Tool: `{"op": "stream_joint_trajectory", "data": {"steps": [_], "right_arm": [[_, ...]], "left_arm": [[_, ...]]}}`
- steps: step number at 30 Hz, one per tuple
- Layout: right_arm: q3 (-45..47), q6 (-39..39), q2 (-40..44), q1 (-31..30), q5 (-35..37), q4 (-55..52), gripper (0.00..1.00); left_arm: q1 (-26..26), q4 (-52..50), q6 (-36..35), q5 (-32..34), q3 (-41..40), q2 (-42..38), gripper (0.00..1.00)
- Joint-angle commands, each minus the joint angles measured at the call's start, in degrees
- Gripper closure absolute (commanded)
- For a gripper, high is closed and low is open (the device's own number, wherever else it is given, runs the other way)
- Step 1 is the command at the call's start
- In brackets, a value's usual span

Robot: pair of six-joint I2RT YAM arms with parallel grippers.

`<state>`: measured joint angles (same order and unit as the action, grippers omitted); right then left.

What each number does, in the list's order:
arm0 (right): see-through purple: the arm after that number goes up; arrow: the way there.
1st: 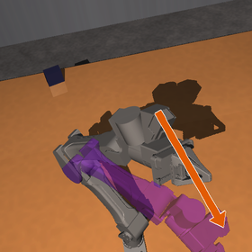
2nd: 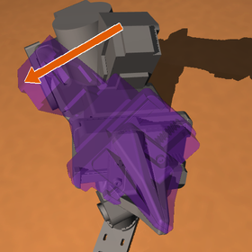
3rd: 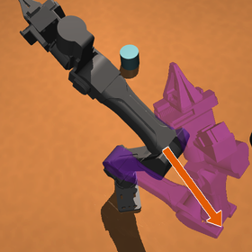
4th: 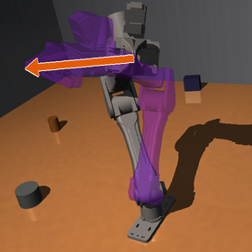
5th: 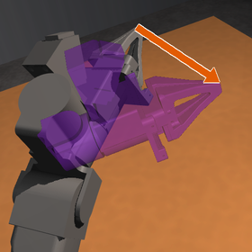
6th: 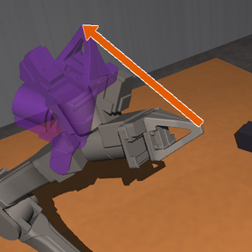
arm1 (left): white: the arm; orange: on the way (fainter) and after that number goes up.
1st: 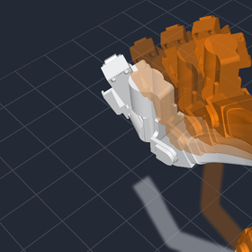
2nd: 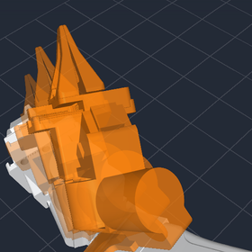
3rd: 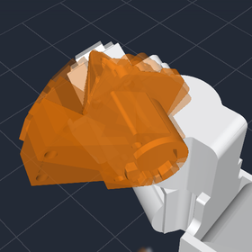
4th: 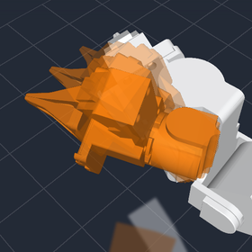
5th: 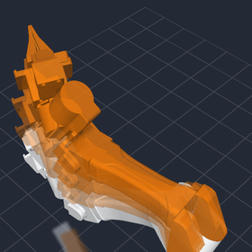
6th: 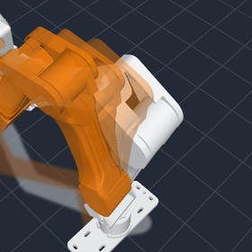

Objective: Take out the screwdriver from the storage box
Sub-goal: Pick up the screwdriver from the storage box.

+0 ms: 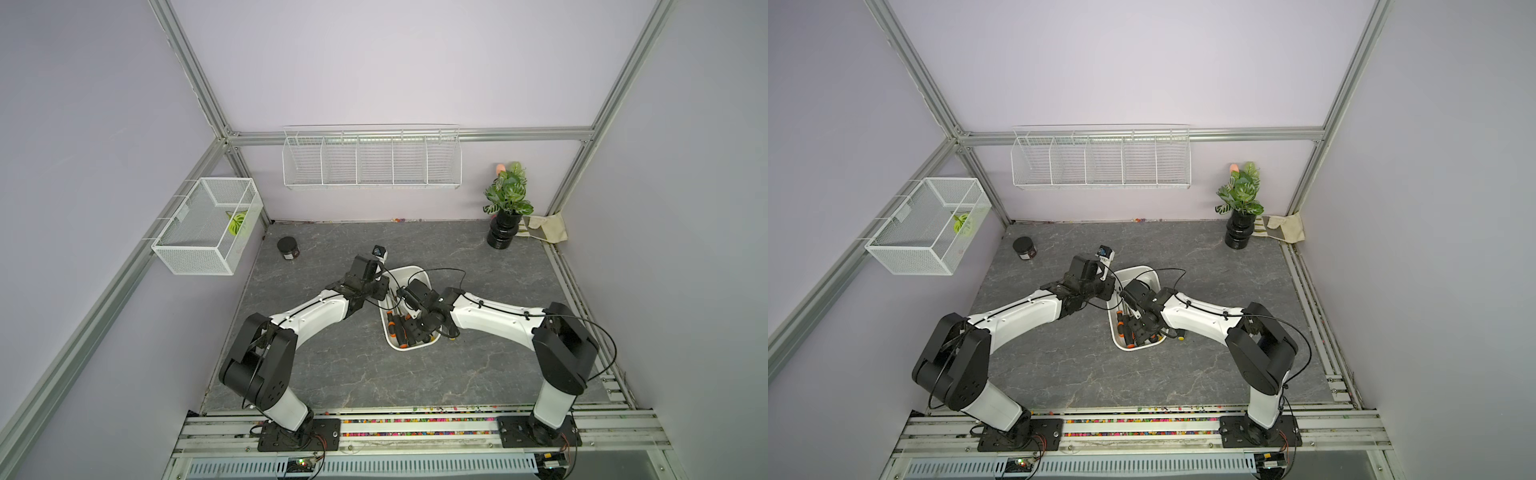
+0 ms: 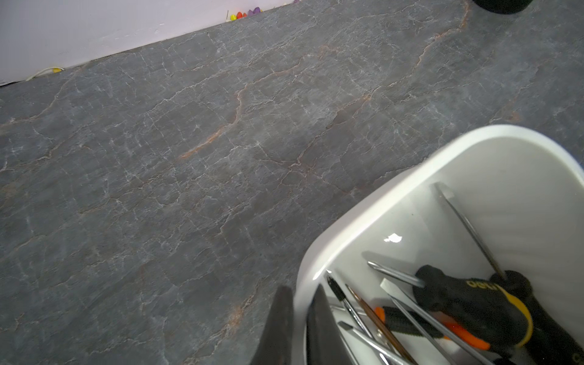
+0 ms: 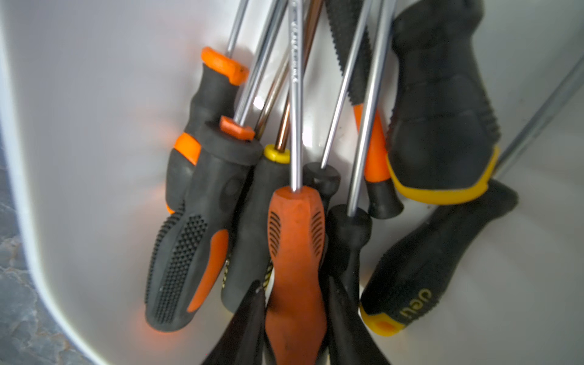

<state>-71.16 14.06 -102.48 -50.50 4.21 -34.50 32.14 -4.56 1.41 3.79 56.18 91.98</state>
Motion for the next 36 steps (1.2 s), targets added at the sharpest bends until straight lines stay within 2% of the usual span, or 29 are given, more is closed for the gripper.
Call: {"op": "stream_joint_trajectory", "data": {"steps": [1, 14, 22, 26, 36], "right_arm": [[0.84, -0.02, 3.81, 0.57, -1.08, -0.48, 1.0], [7.72, 2.63, 12.43, 2.29, -4.91, 5.26, 1.0], [12.58, 3.42, 21.16, 4.81, -2.68, 5.06, 1.0], [15.74, 4.52, 26.29, 5.64, 1.46, 5.01, 1.0], [24.72, 9.94, 31.94, 13.84, 1.24, 6.86, 1.0]], "left_arm": [[0.06, 1.08, -0.36, 1.35, -1.07, -0.95, 1.0], [0.05, 1.26, 0.28, 2.52, -0.89, 0.1, 1.0], [0.06, 1.49, 0.56, 3.06, -0.99, 0.44, 1.0], [0.03, 1.74, 0.83, 2.98, -1.03, 0.55, 1.0], [0.05, 1.49, 0.83, 3.14, -1.14, 0.5, 1.0]]}}
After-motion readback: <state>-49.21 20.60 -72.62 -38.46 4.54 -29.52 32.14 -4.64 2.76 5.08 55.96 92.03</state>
